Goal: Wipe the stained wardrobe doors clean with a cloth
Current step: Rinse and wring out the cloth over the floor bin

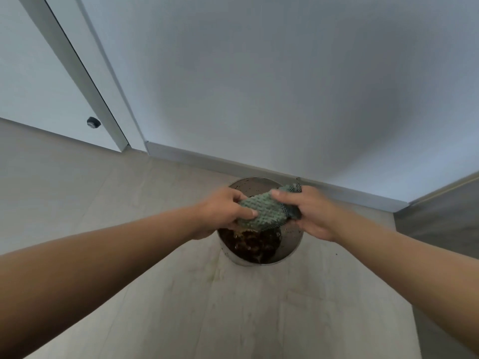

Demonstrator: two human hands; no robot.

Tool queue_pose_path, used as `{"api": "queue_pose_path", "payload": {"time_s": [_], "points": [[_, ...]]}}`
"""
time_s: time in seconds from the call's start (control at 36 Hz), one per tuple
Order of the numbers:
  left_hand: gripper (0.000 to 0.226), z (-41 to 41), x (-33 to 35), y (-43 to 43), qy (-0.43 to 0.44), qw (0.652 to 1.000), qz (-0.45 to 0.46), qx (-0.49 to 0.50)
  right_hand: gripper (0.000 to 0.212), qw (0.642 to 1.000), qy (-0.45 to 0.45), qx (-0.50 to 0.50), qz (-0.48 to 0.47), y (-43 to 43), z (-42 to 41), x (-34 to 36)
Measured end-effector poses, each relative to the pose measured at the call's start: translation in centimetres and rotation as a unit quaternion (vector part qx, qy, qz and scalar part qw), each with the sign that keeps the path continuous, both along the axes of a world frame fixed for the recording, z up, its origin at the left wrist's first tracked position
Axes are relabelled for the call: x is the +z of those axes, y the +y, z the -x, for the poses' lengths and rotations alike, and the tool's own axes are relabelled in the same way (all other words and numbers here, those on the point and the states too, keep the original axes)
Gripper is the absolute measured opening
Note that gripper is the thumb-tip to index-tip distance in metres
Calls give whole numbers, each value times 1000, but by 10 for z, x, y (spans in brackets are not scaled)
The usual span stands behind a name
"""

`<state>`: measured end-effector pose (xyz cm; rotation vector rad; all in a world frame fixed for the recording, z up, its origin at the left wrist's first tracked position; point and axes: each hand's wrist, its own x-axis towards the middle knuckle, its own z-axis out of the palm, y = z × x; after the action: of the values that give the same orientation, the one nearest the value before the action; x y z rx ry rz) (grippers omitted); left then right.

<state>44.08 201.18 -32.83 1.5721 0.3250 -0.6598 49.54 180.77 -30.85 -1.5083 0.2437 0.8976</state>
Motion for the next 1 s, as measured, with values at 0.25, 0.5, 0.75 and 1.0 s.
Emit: {"api": "queue_pose_path", "payload": {"time_s": [0.25,0.5,0.75,1.0], "points": [[3,3,1,-19,67,985,11,156,39,955,-235,-20,182,42,39,-4],[29,7,8,-29,29,992,-21,124,8,965,-167,-91,180,83,44,-25],[31,4,13,-26,56,986,47,147,44,945,-152,-160,241,81,18,-44],[23,5,16,-3,67,986,-16,152,28,993,95,-60,28,43,2,-19]]}}
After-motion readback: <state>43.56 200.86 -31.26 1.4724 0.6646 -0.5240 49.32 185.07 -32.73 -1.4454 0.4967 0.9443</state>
